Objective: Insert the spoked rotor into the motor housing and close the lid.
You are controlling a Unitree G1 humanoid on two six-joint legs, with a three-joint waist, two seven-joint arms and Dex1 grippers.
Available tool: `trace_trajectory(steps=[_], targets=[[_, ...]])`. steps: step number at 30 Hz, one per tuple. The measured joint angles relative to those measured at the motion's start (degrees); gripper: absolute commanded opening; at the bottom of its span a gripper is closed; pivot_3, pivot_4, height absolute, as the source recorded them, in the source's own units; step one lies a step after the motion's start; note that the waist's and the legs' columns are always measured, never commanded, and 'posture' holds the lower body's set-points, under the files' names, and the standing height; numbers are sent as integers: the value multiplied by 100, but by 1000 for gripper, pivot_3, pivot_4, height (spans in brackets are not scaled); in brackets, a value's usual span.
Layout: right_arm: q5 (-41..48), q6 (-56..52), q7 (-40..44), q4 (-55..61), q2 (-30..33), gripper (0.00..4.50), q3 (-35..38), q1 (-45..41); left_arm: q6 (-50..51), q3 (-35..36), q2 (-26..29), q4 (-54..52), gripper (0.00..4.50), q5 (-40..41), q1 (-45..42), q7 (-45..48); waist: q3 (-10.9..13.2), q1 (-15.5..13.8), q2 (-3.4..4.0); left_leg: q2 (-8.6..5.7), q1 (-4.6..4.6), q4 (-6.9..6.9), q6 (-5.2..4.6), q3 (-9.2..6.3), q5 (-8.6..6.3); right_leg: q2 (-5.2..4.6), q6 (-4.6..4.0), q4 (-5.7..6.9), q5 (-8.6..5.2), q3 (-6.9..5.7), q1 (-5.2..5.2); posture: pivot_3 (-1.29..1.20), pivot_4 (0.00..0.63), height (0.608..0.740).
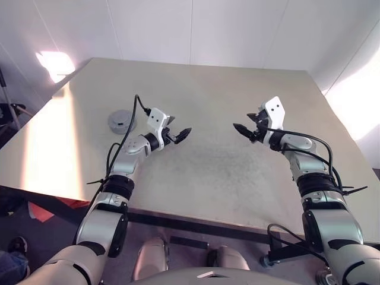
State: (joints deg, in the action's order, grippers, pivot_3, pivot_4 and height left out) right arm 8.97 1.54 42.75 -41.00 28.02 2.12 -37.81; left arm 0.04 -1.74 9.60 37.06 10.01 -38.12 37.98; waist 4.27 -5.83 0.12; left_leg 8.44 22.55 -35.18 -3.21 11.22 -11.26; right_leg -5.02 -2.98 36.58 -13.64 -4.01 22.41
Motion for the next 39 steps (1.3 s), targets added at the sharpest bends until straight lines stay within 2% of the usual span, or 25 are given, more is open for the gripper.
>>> trace_trajectory(steps=[39], targets=[[-32, 101, -36, -102, -3, 3513, -1, -18, -157, 12, -28, 131, 4468, -3, -49, -79, 3, 6, 1, 0, 3, 7, -1, 2, -1, 0, 0, -10, 0, 0, 2, 0, 0, 740]])
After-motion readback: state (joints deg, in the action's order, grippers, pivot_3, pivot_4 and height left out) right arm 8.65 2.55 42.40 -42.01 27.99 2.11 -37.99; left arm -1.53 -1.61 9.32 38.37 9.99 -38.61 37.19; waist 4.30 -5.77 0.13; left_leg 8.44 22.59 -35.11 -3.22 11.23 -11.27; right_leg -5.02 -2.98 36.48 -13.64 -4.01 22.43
